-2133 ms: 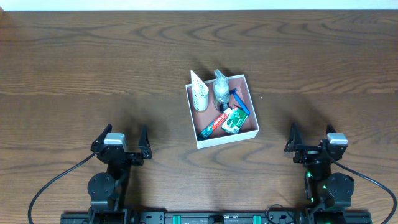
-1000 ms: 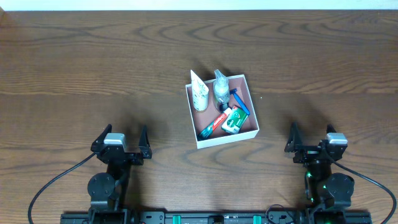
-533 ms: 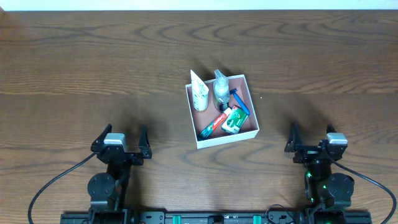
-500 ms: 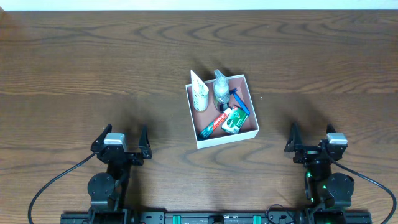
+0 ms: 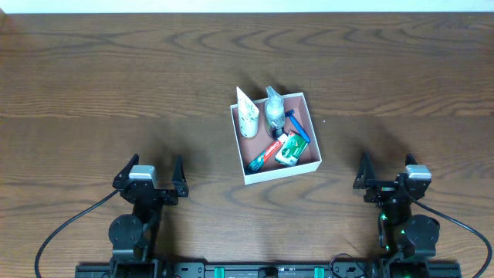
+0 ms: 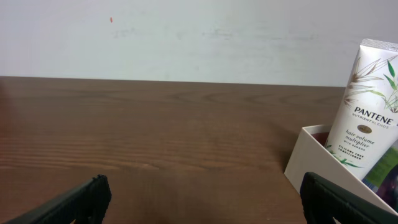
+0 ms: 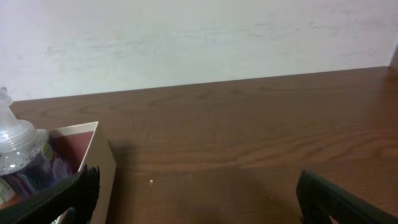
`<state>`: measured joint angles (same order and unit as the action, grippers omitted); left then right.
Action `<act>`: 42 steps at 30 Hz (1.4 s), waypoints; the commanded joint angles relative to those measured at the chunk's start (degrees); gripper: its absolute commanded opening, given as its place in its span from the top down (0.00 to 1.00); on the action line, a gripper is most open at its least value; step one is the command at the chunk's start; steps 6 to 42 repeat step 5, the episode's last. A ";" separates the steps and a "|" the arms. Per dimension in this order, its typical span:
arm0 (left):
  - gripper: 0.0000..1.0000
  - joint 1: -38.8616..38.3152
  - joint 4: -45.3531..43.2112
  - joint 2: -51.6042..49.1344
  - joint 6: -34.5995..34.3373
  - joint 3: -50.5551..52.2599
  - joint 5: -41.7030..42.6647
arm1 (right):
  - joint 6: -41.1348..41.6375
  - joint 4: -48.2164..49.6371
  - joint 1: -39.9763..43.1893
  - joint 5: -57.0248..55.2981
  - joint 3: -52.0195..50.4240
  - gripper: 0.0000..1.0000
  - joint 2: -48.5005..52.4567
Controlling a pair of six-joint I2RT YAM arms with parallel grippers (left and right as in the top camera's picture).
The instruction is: Pack container
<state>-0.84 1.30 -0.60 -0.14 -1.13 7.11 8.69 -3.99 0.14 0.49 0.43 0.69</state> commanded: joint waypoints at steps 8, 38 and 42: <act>0.02 0.24 2.10 0.37 0.35 0.90 0.85 | -0.63 -0.24 0.33 0.20 -0.11 0.01 -0.39; 0.02 0.24 2.10 0.37 0.35 0.90 0.85 | -0.63 -0.24 0.33 0.20 -0.11 0.01 -0.39; 0.02 0.24 2.10 0.37 0.35 0.90 0.85 | -0.63 -0.24 0.33 0.20 -0.11 0.01 -0.39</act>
